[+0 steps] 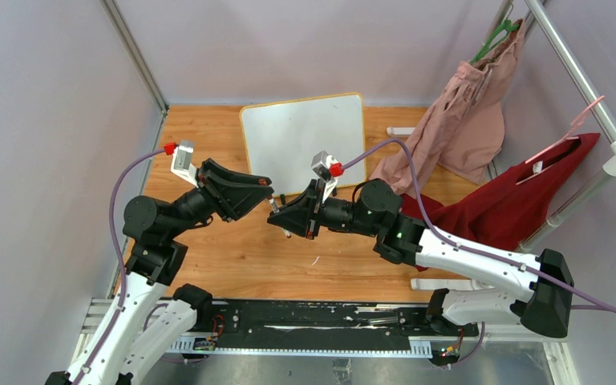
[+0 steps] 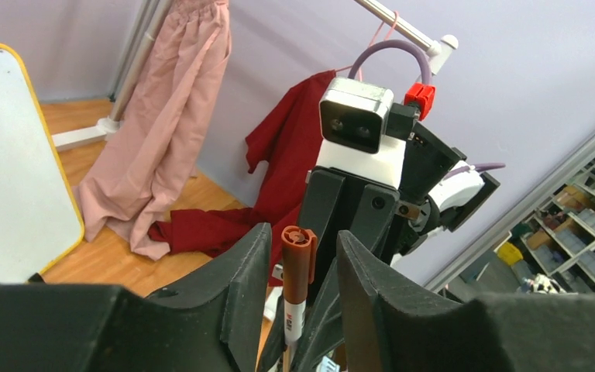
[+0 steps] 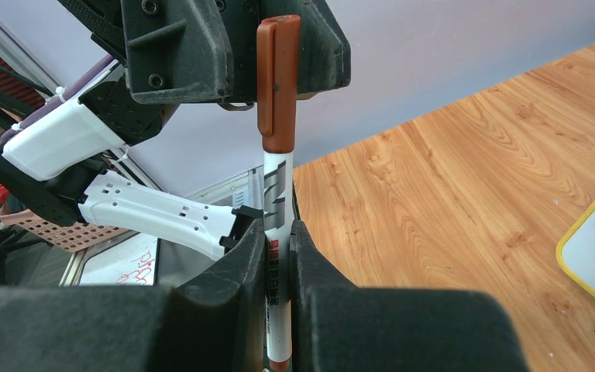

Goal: Write a sentence on the whiteboard
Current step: Open the whiteboard marker at the center of the board.

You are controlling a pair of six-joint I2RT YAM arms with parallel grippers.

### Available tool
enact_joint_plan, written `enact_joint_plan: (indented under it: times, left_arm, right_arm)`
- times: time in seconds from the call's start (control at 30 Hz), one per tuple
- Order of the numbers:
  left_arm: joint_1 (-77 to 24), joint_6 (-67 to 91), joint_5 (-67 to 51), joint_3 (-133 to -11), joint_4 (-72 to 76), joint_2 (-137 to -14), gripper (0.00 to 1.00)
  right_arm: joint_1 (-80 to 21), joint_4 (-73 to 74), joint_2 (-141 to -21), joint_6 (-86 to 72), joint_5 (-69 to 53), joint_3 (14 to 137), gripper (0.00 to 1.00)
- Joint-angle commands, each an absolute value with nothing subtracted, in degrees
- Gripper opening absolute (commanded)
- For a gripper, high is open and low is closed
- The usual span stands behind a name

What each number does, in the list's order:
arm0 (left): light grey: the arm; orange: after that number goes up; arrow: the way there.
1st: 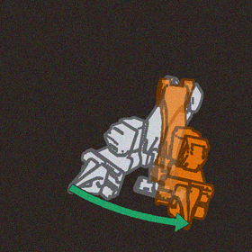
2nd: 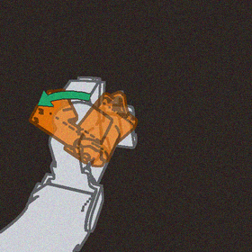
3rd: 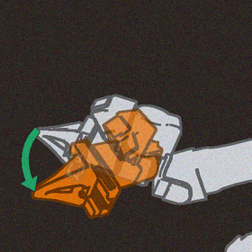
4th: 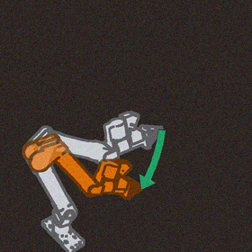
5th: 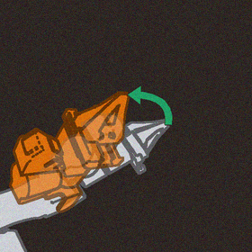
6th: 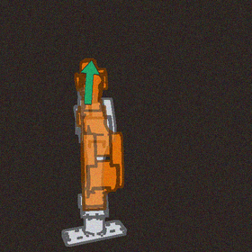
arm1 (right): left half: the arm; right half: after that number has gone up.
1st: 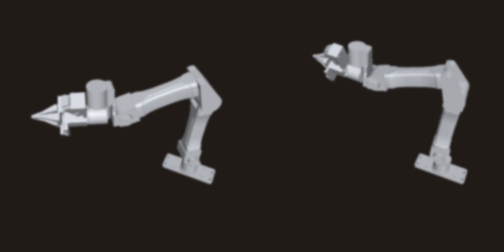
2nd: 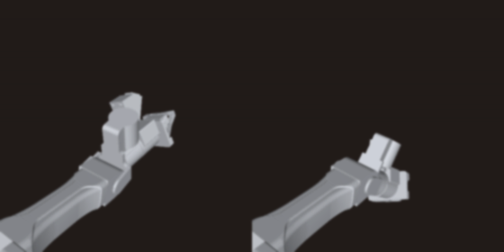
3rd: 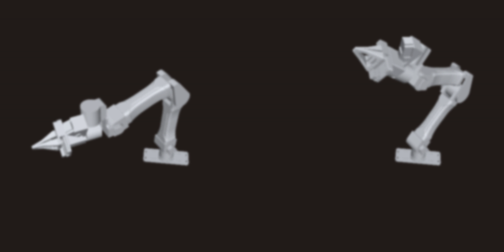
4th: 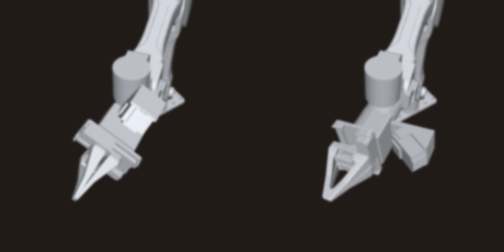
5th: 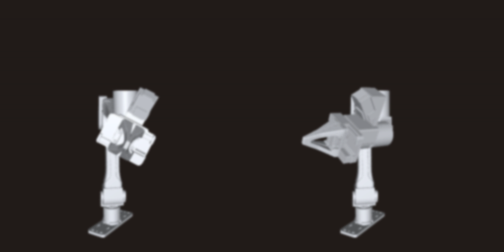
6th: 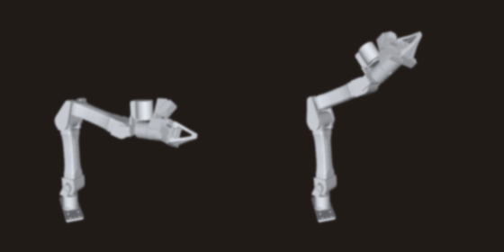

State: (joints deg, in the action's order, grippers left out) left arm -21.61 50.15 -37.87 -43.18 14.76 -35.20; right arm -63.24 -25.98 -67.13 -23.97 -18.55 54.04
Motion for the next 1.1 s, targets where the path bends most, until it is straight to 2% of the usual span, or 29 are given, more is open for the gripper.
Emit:
enact_joint_plan:
  times: [0.0, 0.2, 0.53, 0.7, 1.07]
  left_arm:
    - [-22.2, 50.5, -39.5, -44.7, 15.8, -35.1, 0.41]
    - [-22.9, 50.4, -39.8, -44.1, 15.8, -35.6, 0.5]
    - [-23.4, 50.8, -39.0, -42.8, 15.9, -35.2, 0.26]
    - [-23.3, 50.8, -38.1, -42.1, 15.9, -34.6, 0.0]
    - [-23.4, 51.5, -22.7, -40.4, 14.7, -29.6, 0.0]
  right_arm:
    - [-62.9, -27.7, -66.8, -23.1, -19.9, 54.3, 0.0]
    - [-62.9, -27.6, -66.6, -22.9, -19.4, 54.2, 0.0]
    - [-62.9, -27.8, -66.7, -22.9, -19.3, 54.0, 0.0]
    - [-62.9, -27.3, -66.4, -22.6, -18.7, 53.5, 0.0]
    - [-63.0, -24.9, -61.1, -23.4, -15.0, 46.5, 0.0]
